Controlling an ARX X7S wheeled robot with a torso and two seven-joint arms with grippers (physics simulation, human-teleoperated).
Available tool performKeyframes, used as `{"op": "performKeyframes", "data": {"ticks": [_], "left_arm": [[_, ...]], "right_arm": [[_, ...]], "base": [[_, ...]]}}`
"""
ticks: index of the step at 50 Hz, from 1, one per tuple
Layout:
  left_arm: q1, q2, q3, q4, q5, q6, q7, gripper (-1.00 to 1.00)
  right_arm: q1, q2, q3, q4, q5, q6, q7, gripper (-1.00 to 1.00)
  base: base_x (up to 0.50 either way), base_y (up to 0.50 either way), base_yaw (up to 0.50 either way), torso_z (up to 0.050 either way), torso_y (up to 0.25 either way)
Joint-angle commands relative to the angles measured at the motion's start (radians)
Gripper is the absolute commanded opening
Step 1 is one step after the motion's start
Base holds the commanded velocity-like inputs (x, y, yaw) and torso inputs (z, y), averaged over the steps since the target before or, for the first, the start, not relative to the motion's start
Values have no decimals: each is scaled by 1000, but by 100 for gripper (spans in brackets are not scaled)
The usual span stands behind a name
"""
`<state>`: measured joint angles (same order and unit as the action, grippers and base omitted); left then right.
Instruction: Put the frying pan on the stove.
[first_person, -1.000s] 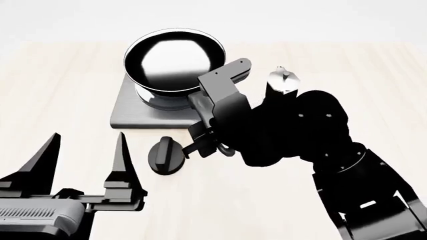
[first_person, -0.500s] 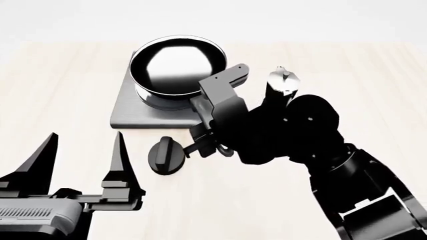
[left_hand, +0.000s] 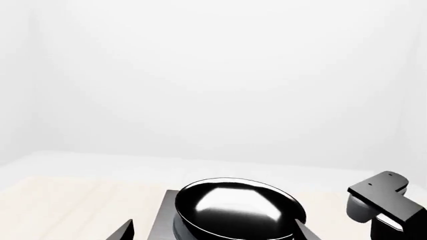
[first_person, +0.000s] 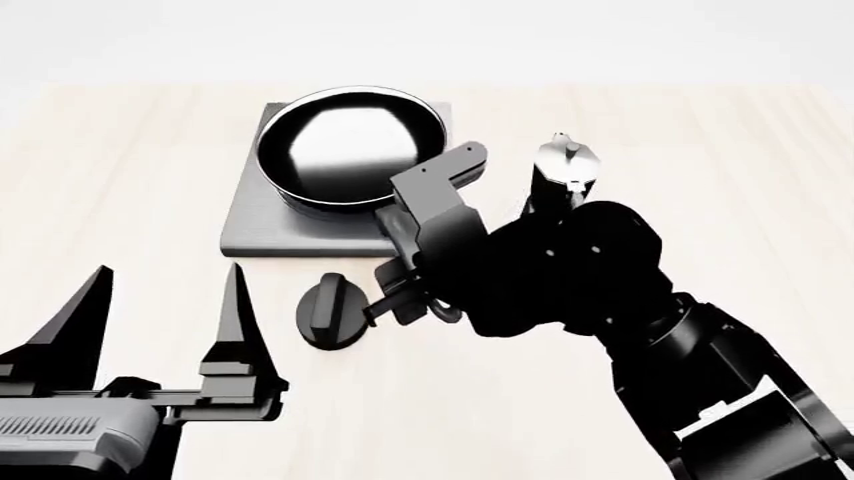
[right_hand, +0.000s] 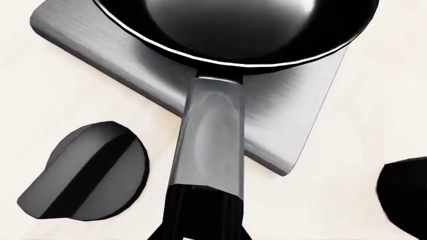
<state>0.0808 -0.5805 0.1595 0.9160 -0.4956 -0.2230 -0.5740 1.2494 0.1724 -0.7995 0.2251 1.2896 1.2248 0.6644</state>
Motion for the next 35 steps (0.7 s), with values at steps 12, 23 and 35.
{"op": "performKeyframes", "data": {"ticks": [12, 23, 35], "left_arm": [[0, -5, 4, -4, -1, 8, -4, 100], [-5, -7, 9, -2, -3, 4, -8, 100], [0, -12, 5, -2, -6, 11, -10, 100]], "right_arm": [[25, -1, 1, 7, -59, -24, -21, -100], [15, 0, -20, 27, -74, -54, -46, -100], [-1, 1, -41, 43, -86, -79, -66, -100]], "base": [[0, 0, 0, 0, 2], [0, 0, 0, 1, 2], [0, 0, 0, 0, 0]]}}
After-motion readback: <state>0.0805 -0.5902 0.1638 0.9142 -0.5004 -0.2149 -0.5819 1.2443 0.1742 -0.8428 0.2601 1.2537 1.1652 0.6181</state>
